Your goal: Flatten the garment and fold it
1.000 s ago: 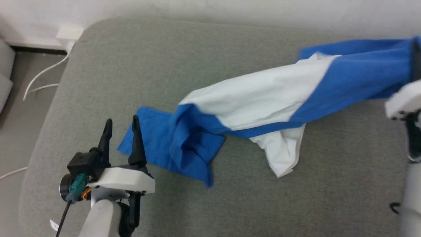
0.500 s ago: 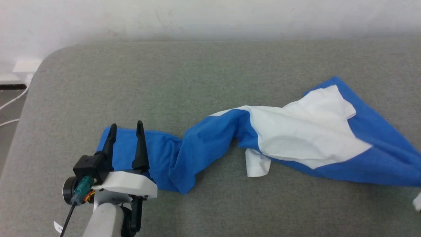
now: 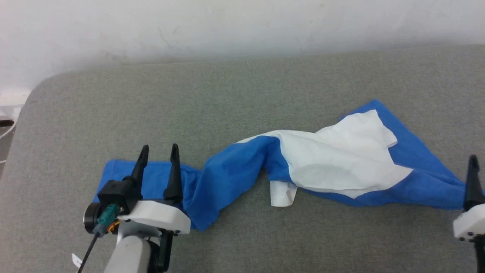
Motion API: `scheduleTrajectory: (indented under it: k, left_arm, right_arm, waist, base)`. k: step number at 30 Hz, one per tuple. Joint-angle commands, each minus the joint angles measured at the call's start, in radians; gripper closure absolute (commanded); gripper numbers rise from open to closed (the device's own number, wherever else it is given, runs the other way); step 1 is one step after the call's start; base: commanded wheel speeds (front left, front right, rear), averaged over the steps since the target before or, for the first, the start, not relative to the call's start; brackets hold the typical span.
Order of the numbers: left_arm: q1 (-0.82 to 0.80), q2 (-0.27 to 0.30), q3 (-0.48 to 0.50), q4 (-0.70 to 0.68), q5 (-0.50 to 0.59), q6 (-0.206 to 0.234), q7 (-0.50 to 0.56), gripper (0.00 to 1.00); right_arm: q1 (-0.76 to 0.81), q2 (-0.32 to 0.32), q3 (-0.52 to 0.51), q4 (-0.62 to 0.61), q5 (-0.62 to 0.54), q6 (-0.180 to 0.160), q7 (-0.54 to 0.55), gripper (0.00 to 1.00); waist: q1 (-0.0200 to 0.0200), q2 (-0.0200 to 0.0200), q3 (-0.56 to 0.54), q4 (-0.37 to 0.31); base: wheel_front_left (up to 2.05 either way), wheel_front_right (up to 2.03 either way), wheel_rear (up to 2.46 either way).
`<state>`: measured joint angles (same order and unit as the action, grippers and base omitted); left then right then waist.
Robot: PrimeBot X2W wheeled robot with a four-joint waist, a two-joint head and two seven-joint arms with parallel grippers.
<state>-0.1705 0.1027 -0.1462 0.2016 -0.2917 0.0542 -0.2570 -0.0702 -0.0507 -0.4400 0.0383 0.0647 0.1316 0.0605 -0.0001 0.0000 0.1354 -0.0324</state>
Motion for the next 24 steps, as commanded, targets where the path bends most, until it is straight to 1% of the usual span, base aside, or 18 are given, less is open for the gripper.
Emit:
scheduleTrajectory:
  k: [1, 4, 6, 8, 10, 14, 15, 16, 20, 24]
  left_arm:
    - [0.0, -0.002, -0.016, 0.003, 0.008, -0.015, -0.004, 0.0]
    - [-0.007, -0.004, -0.078, 0.006, 0.022, -0.058, 0.021, 0.0]
    - [-0.016, 0.003, -0.135, 0.016, 0.043, -0.097, 0.062, 0.0]
    - [-0.028, 0.017, -0.198, 0.037, 0.074, -0.124, 0.131, 0.0]
    - [-0.044, 0.037, -0.255, 0.059, 0.115, -0.138, 0.212, 0.0]
    - [-0.076, 0.064, -0.321, 0.091, 0.172, -0.143, 0.373, 0.0]
    - [-0.076, 0.064, -0.321, 0.091, 0.172, -0.143, 0.373, 0.0]
    - [-0.083, 0.07, -0.334, 0.097, 0.183, -0.145, 0.41, 0.0]
    - [-0.107, 0.087, -0.356, 0.113, 0.196, -0.149, 0.527, 0.0]
    - [-0.107, 0.094, -0.358, 0.12, 0.175, -0.152, 0.636, 0.0]
  right_arm:
    - [0.026, 0.0, 0.026, -0.019, -0.002, -0.001, -0.036, 0.0]
    - [0.056, 0.0, 0.096, -0.047, 0.023, -0.001, -0.09, 0.0]
    - [0.074, 0.0, 0.144, -0.047, 0.035, -0.001, -0.094, 0.0]
    - [0.082, 0.0, 0.181, -0.049, 0.041, -0.001, -0.093, 0.0]
    - [0.083, 0.0, 0.207, -0.046, 0.06, -0.001, -0.09, 0.0]
    - [0.078, 0.0, 0.242, -0.04, 0.074, -0.001, -0.087, 0.0]
    - [0.078, 0.0, 0.242, -0.04, 0.074, -0.001, -0.087, 0.0]
    - [0.077, 0.0, 0.25, -0.038, 0.077, -0.001, -0.084, 0.0]
    - [0.072, 0.0, 0.268, -0.027, 0.087, -0.001, -0.078, 0.0]
    - [0.063, 0.0, 0.28, -0.012, 0.105, -0.001, -0.085, 0.0]
  waist:
    - [0.0001, 0.0, -0.01, -0.003]
    - [0.0001, 0.0, -0.017, -0.007]
    - [0.0001, 0.0, -0.02, -0.009]
    - [0.0001, 0.0, -0.02, -0.014]
    - [0.0001, 0.0, -0.019, -0.017]
    - [0.0001, 0.0, -0.013, -0.019]
    - [0.0001, 0.0, -0.013, -0.019]
    - [0.0001, 0.0, -0.01, -0.018]
    - [0.0001, 0.0, 0.002, -0.018]
    - [0.0001, 0.0, 0.012, -0.021]
  base:
    - [0.0, 0.0, 0.0]
    - [0.0, 0.0, 0.0]
    - [0.0, 0.0, 0.0]
    - [0.0, 0.0, 0.0]
    - [0.0, 0.0, 0.0]
    - [0.0, 0.0, 0.0]
    - [0.0, 0.0, 0.0]
    - [0.0, 0.0, 0.0]
    - [0.0, 0.0, 0.0]
    - [0.0, 0.0, 0.0]
